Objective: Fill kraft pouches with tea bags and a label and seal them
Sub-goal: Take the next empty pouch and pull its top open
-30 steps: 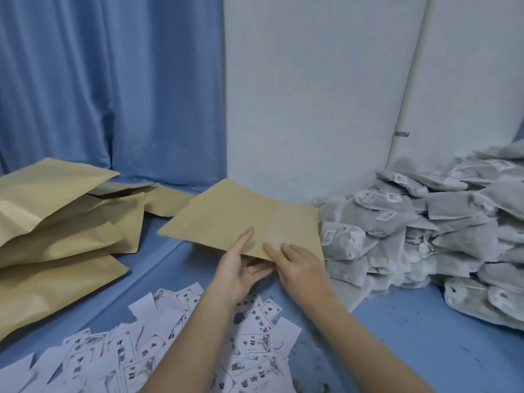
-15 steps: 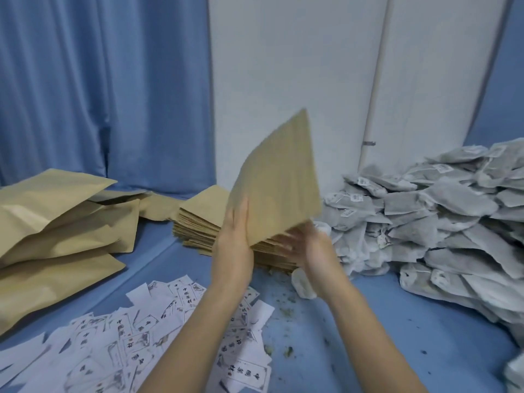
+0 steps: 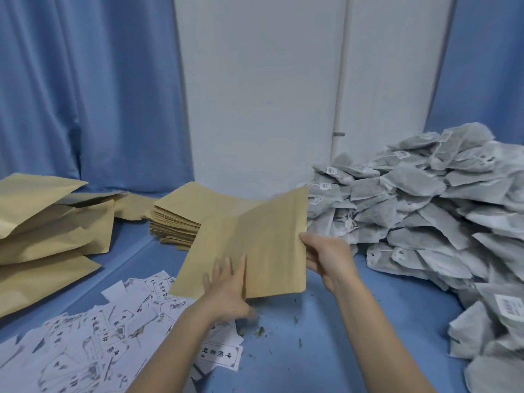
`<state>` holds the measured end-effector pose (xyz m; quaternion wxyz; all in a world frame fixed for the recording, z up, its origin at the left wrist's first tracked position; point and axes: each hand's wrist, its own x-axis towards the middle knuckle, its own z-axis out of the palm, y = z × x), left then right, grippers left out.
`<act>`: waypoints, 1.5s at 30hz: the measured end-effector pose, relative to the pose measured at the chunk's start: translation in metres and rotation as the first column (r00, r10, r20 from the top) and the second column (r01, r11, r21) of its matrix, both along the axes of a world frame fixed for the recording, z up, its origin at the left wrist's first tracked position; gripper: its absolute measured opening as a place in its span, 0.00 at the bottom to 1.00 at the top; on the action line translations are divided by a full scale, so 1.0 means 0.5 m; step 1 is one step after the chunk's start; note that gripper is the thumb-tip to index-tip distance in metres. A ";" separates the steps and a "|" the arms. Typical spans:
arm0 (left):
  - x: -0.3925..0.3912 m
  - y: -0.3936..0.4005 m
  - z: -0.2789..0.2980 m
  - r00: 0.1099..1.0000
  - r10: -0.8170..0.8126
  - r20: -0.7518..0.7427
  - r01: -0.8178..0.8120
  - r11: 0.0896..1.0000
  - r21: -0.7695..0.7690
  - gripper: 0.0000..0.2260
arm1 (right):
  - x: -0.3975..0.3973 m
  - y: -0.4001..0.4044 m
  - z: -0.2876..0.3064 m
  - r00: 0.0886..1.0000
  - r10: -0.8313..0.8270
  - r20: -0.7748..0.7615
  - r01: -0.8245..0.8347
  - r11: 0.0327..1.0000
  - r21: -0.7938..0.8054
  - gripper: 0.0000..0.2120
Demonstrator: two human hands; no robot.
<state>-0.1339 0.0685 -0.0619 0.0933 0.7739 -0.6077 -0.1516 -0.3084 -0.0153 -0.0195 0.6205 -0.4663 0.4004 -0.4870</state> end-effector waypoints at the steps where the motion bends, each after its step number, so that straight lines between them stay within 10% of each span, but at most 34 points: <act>1: -0.008 -0.002 0.011 0.989 -0.037 -0.141 0.039 0.999 0.012 0.55 | 0.000 0.001 -0.006 1.000 -0.006 0.004 0.006 1.000 0.015 0.05; 4: -0.054 -0.007 0.057 0.785 -0.096 -0.612 -0.121 0.945 -0.303 0.43 | 0.002 0.013 -0.015 0.998 0.013 0.067 -0.014 1.000 0.015 0.02; 7: -0.103 -0.022 0.099 0.646 -0.051 -0.762 -0.476 0.754 -0.454 0.19 | 0.000 0.031 -0.015 0.997 0.048 0.057 -0.044 0.997 -0.063 0.02; 12: -0.152 -0.027 0.112 0.773 0.113 -0.624 -0.536 0.642 -0.548 0.17 | -0.008 0.059 -0.023 0.997 0.046 -0.053 -0.058 0.967 -0.247 0.04; 21: -0.184 -0.042 0.062 0.685 0.007 -0.729 -0.660 0.431 -0.616 0.20 | -0.008 0.079 -0.031 0.996 0.086 0.032 -0.078 0.979 -0.189 0.06; 30: -0.207 -0.046 0.021 0.843 0.008 -0.538 -0.488 0.432 -0.758 0.16 | -0.011 0.089 -0.042 0.778 -0.371 -0.506 -0.082 0.739 -0.668 0.10; 40: -0.204 -0.058 0.010 0.783 0.039 -0.620 -0.592 0.353 -0.725 0.15 | -0.016 0.061 -0.068 0.828 -0.410 -0.384 0.170 0.834 -0.525 0.08; 45: -0.198 -0.047 0.040 0.968 0.102 -0.229 -0.251 0.365 -0.897 0.12 | -0.013 0.073 -0.054 0.773 -0.517 -0.369 0.042 0.622 -0.782 0.16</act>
